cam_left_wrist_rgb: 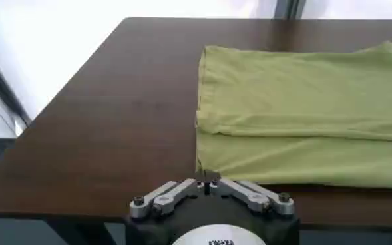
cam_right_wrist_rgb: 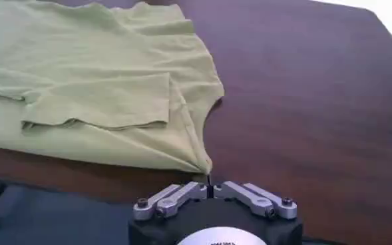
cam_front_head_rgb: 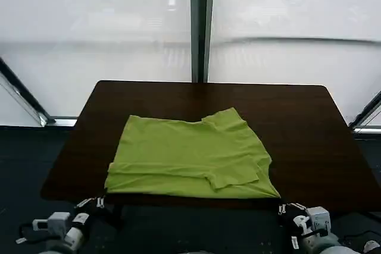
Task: Fold and organize the clothes.
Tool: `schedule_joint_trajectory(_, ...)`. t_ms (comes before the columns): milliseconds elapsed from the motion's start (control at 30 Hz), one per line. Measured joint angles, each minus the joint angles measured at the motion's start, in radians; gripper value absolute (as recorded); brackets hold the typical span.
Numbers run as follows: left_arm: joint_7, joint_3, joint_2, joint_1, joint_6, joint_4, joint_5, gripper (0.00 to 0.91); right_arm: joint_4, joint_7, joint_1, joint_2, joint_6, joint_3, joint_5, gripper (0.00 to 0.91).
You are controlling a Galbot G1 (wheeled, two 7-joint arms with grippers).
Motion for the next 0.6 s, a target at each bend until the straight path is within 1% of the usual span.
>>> schedule_joint_trajectory(133, -0.010, -0.008, 0.005, 0.015, 0.016, -0.013, 0.010, 0.878, 0.015, 0.000, 0.001, -0.015, 0.000, 0.014, 0.025, 0.878)
schedule_joint_trajectory(200, -0.024, -0.015, 0.002, 0.022, 0.031, -0.022, 0.010, 0.878, 0.026, -0.001, 0.007, -0.022, 0.000, 0.024, 0.049, 0.878)
schedule_joint_trajectory(300, -0.043, -0.022, -0.002, 0.029, 0.066, -0.041, 0.025, 0.878, 0.038, 0.001, 0.032, -0.031, 0.000, 0.046, 0.105, 0.878)
schedule_joint_trajectory(433, -0.110, -0.029, 0.000, 0.010, 0.146, -0.074, 0.015, 0.878, 0.032, 0.003, 0.114, -0.046, 0.000, 0.052, 0.174, 0.878)
schedule_joint_trajectory(600, -0.178, -0.031, 0.022, -0.060, 0.190, -0.124, -0.089, 0.878, -0.014, 0.033, 0.268, -0.070, 0.000, 0.026, 0.214, 0.878)
